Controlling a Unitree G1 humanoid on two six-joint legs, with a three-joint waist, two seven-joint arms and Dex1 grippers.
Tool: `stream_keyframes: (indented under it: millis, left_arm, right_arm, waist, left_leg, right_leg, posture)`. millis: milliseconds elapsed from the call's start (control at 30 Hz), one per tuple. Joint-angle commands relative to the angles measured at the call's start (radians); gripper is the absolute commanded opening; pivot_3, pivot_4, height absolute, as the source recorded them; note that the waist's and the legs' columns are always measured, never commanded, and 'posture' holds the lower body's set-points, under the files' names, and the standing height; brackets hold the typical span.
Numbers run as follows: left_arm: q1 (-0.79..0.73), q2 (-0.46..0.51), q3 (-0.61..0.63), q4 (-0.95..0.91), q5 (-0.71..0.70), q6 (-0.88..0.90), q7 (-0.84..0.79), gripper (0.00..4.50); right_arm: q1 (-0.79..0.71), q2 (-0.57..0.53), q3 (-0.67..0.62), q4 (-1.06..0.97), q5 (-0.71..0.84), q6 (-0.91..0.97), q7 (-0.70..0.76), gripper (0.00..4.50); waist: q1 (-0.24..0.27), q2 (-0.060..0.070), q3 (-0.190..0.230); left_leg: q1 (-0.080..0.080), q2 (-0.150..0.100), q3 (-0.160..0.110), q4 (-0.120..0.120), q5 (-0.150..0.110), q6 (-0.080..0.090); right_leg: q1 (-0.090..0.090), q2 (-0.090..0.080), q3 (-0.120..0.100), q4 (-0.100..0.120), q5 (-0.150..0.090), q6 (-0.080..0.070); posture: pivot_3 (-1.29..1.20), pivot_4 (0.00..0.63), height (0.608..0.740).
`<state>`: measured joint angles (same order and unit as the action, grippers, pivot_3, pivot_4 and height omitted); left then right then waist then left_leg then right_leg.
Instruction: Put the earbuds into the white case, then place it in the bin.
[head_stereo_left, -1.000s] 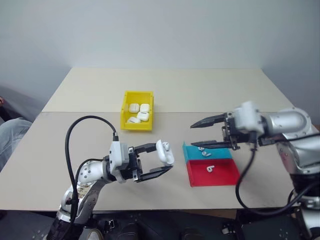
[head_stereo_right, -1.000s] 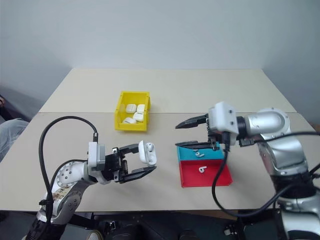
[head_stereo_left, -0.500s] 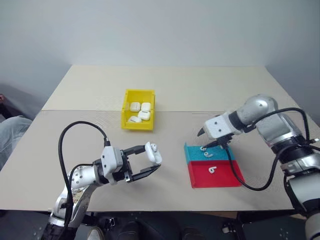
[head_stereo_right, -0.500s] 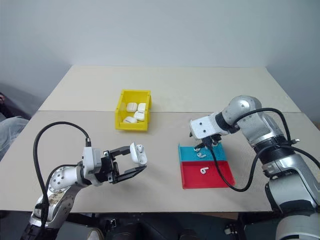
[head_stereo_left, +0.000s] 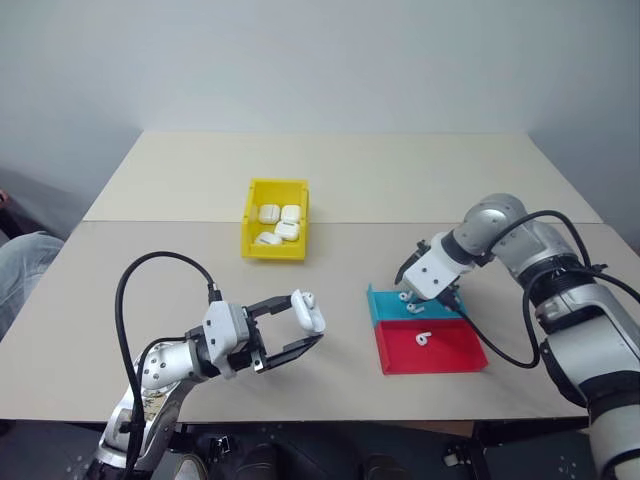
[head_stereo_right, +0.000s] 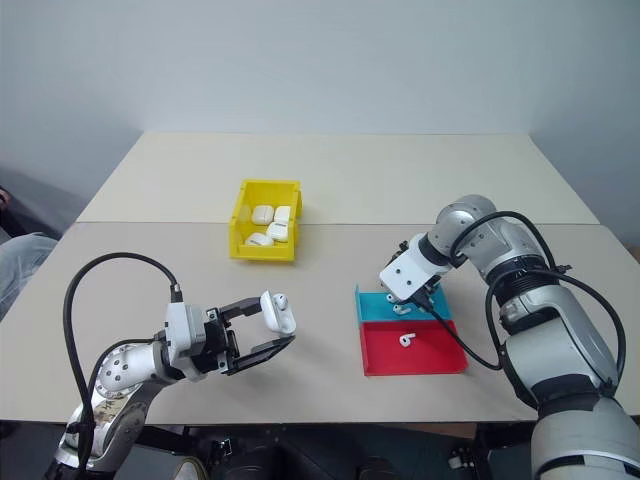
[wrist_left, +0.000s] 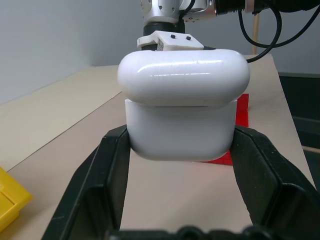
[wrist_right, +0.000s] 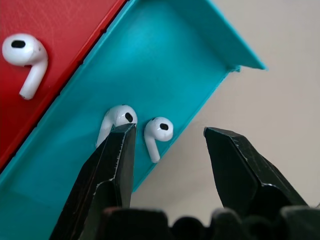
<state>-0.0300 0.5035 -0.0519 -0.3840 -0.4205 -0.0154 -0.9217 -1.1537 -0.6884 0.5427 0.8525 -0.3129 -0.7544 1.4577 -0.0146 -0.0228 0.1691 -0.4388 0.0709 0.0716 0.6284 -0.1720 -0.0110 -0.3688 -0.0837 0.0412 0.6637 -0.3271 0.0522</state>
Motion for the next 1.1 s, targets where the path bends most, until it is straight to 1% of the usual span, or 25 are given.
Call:
stream_keyframes:
  millis: [33, 333, 533, 733, 1100]
  left_arm:
    - [0.012, 0.005, 0.007, -0.049, -0.002, -0.015, 0.006, 2.73]
    - [0.017, 0.009, 0.003, -0.053, 0.005, -0.015, 0.014, 2.73]
    - [0.018, 0.008, 0.0, -0.053, 0.01, -0.012, 0.017, 2.73]
    - [0.014, 0.01, 0.0, -0.05, 0.011, -0.008, 0.016, 2.73]
    - [0.019, 0.008, -0.007, -0.057, 0.022, -0.006, 0.023, 2.73]
  right_arm:
    - [-0.038, 0.014, -0.012, 0.029, -0.007, -0.018, -0.011, 2.65]
    - [-0.059, 0.028, 0.011, 0.107, -0.101, -0.076, -0.086, 2.65]
    - [-0.057, 0.037, 0.019, 0.128, -0.11, -0.096, -0.098, 2.65]
    - [-0.051, 0.049, 0.011, 0.131, -0.083, -0.126, -0.075, 2.65]
    - [-0.069, 0.053, 0.039, 0.171, -0.159, -0.137, -0.134, 2.65]
  waist:
    - [-0.001, 0.0, 0.0]
    - [0.0, 0.0, 0.0]
    - [-0.001, 0.0, 0.0]
    - [0.0, 0.0, 0.0]
    - [-0.001, 0.001, 0.0]
  left_leg:
    - [0.0, 0.0, 0.0, 0.0, 0.0, 0.0]
    - [0.0, 0.0, 0.0, 0.0, 0.0, 0.0]
    - [0.0, 0.0, 0.0, 0.0, 0.0, 0.0]
    - [0.0, 0.0, 0.0, 0.001, 0.0, 0.0]
    - [0.001, 0.0, 0.0, 0.001, 0.0, 0.0]
  right_leg:
    - [0.0, 0.0, 0.0, 0.0, 0.0, 0.0]
    - [0.0, 0.0, 0.0, 0.001, 0.0, 0.0]
    - [0.0, 0.0, 0.0, 0.001, 0.0, 0.0]
    - [0.0, 0.0, 0.0, 0.001, 0.0, 0.0]
    - [0.0, 0.0, 0.0, 0.002, 0.0, 0.0]
  posture:
    - [0.0, 0.15, 0.74]
    - [0.0, 0.15, 0.74]
    - [0.0, 0.15, 0.74]
    - [0.0, 0.15, 0.74]
    - [0.0, 0.15, 0.74]
